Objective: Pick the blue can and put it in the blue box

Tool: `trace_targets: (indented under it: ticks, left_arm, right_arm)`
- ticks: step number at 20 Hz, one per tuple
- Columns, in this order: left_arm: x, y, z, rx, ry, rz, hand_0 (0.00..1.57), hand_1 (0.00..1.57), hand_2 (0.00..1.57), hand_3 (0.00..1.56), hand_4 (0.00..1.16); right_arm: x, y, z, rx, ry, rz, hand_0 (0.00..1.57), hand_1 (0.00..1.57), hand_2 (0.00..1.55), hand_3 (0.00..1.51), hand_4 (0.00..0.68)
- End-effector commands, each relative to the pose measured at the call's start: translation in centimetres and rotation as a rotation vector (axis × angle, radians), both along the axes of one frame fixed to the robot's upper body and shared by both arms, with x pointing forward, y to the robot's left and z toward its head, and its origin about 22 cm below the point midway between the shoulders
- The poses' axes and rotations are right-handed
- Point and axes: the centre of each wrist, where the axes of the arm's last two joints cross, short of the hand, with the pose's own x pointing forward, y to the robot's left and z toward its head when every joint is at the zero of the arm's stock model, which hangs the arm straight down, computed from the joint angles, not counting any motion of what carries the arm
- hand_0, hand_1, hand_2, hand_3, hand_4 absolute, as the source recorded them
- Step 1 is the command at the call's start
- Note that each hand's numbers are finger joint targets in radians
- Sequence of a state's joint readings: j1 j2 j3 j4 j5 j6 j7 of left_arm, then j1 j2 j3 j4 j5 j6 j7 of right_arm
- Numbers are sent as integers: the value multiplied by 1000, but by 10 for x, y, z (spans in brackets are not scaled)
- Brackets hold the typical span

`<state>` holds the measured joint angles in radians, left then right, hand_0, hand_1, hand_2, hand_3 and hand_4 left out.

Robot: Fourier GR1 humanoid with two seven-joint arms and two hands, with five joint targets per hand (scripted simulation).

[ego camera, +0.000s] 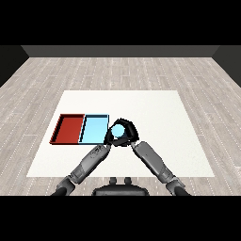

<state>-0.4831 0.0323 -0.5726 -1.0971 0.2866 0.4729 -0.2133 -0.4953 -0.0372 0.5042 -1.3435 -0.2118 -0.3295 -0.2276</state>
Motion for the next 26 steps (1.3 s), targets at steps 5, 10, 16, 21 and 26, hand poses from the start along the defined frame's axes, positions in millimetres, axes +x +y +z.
trace_targets:
  ticks: [5, 10, 16, 21, 26]
  left_arm:
    - [-3, -1, 5, -130, -66, 83, 1571, 1571, 1569, 1475, 676]
    - [9, -6, 5, -133, -144, 126, 1571, 1571, 1552, 1468, 1044]
    - [11, -1, -2, -166, -169, 98, 1571, 1571, 1550, 1461, 1112]
    - [16, 3, -12, -78, -234, 158, 1571, 1571, 1571, 1477, 1145]
    - [25, 8, 4, -63, -220, 157, 1571, 1571, 1571, 1486, 1145]
  right_arm:
    - [-21, 9, 7, 83, 61, 50, 1338, 1338, 1375, 1317, 471]
    - [-2, 0, 3, 22, 82, -5, 0, 0, 0, 0, 0]
    - [0, -4, -19, 15, 62, -26, 0, 0, 0, 0, 0]
    - [4, -28, 1, 69, 23, -100, 0, 0, 0, 0, 0]
    - [14, -60, 27, 128, 7, -61, 0, 0, 0, 0, 0]
